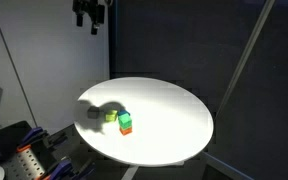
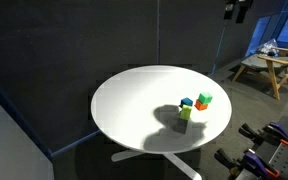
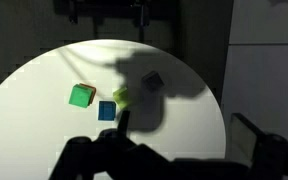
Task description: Put the grey block on top of the green block
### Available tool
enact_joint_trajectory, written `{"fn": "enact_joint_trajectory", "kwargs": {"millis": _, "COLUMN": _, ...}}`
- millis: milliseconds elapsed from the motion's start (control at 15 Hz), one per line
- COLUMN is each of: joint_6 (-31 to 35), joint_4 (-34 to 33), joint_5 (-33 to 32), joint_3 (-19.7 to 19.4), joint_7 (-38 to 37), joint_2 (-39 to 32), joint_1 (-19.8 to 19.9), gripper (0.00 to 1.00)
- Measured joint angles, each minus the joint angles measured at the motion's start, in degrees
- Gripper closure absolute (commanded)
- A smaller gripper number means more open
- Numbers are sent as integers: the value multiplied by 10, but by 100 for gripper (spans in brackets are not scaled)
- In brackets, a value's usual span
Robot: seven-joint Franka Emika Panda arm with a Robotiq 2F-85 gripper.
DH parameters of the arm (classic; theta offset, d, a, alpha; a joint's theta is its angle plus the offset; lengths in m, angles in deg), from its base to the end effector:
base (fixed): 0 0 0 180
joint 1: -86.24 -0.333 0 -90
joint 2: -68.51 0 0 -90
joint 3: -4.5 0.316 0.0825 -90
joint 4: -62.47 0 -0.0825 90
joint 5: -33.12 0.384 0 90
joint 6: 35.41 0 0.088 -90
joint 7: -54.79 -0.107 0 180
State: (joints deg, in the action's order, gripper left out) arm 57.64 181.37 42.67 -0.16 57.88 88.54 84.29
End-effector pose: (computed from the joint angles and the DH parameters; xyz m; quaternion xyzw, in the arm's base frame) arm 0.4386 -0.0081 0.5664 -0.9940 0.0022 0.0465 0.0990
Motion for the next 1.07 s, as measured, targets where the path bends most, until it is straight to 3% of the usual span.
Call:
{"fn": "enact_joint_trajectory", "kwargs": {"millis": 600, "joint_6": 0, "joint_4": 0, "joint_5": 0, "joint_3": 1, "joint_7": 0, "joint_2": 0, "joint_1": 1, "gripper": 0}}
{"fn": "enact_joint_trajectory", "kwargs": {"millis": 1067, "joint_6": 10, "joint_4": 0, "joint_5": -33, "joint_3": 37, "joint_7": -28, "joint_2": 0, "joint_1": 6, "gripper": 0}}
